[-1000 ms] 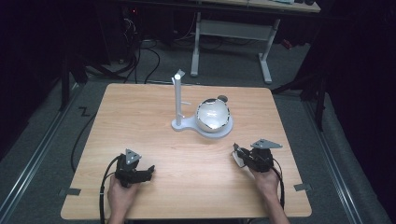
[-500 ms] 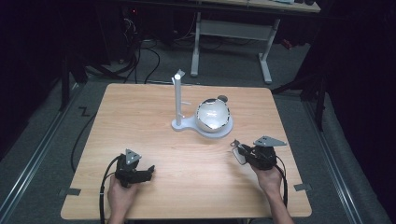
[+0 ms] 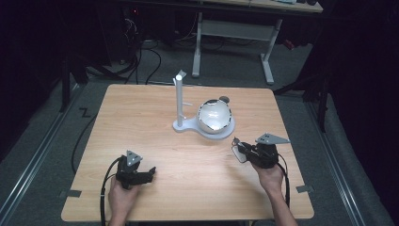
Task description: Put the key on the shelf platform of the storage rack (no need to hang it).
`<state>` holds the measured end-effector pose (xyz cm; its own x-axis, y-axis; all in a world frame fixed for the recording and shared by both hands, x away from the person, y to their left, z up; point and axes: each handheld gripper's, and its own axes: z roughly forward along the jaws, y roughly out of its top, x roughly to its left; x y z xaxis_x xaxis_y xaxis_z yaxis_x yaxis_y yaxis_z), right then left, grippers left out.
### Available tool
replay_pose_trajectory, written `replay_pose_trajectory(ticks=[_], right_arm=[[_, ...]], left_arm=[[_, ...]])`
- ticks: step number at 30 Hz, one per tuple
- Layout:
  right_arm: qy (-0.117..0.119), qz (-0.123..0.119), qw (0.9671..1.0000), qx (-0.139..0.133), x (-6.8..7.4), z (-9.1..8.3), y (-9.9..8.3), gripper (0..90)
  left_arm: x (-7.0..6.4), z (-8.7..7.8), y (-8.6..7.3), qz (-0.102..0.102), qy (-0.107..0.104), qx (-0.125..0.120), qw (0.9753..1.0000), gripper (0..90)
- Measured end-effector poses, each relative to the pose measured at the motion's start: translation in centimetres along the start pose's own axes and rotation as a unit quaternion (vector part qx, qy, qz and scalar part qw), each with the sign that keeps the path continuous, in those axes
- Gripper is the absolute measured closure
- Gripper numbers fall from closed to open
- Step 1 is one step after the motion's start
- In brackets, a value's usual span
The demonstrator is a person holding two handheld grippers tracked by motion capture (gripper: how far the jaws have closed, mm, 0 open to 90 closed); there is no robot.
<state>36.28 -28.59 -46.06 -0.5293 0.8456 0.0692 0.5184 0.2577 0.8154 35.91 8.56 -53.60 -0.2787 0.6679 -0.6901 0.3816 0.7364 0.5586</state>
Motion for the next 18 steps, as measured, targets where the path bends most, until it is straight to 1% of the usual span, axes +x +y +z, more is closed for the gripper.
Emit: replay_pose_trajectory(ticks=[4, 9, 10, 11, 13, 18], right_arm=[[0.004, 0.003, 1.0000, -0.003, -0.2, 0.0, 0.4, 76.5], [0.008, -0.004, 0.9999, -0.007, 0.0, 0.0, 1.2, 76.4], [0.013, -0.006, 0.9998, -0.013, 0.0, 0.1, 1.5, 76.4], [0.013, -0.006, 0.9998, -0.013, 0.0, 0.1, 1.5, 76.4], [0.021, 0.002, 0.9996, -0.021, -0.1, 0.0, 1.9, 76.4], [0.019, -0.005, 0.9995, -0.025, 0.0, -0.2, 2.7, 76.4]], left_arm=[[0.0, 0.0, 0.0, 0.000, 0.000, 0.000, 1.0000, 16.3], [0.0, 0.0, 0.0, -0.001, 0.000, 0.000, 1.0000, 16.3], [0.0, 0.0, 0.0, -0.001, 0.000, 0.000, 1.0000, 16.3], [0.0, 0.0, 0.0, -0.001, 0.000, 0.000, 1.0000, 16.3], [0.0, 0.0, 0.0, -0.001, 0.000, 0.000, 1.0000, 16.3], [0.0, 0.0, 0.0, 0.000, 0.000, 0.000, 1.0000, 16.3]])
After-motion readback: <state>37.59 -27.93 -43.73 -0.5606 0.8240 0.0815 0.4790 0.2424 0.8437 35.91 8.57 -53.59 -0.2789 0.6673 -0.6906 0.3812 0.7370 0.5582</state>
